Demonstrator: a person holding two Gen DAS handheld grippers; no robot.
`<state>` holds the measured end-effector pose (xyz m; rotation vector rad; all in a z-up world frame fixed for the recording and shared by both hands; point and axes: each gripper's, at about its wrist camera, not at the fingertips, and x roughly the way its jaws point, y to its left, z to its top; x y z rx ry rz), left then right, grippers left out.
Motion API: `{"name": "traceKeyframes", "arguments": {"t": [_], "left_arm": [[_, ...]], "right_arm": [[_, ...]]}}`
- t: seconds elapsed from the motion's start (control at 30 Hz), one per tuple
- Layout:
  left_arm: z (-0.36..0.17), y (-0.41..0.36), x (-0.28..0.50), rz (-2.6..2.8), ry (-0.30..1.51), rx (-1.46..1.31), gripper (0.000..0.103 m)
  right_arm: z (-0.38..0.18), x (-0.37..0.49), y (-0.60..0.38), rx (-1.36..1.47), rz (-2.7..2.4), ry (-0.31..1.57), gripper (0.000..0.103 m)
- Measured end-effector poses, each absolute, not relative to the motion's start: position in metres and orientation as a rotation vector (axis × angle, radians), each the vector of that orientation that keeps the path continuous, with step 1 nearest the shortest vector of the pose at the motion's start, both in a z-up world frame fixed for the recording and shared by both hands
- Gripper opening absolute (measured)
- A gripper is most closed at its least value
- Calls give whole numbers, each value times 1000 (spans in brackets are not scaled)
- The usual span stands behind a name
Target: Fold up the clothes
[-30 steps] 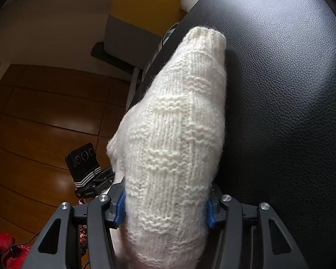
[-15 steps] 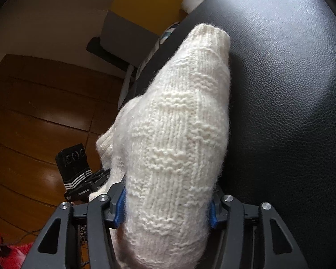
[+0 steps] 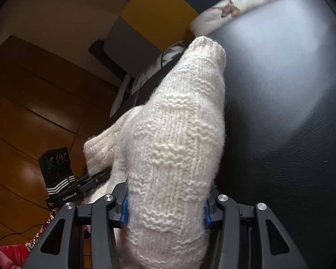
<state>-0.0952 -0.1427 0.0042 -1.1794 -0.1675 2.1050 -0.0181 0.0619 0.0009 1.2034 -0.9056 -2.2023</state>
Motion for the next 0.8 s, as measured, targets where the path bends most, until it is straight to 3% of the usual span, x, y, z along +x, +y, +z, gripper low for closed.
{"name": "traceKeyframes", "arguments": {"t": [0.17, 0.4, 0.8], "left_arm": [[24, -121, -88, 2078, -163, -1138, 33], [55, -57, -83, 2006, -113, -1089, 33], [75, 164, -98, 1808, 29, -1026, 33]], "right_arm": [[22, -3, 81, 1125, -2254, -859, 48], [44, 23, 137, 1006, -2314, -935, 48], [61, 68, 305, 817, -2556, -1134, 48]]}}
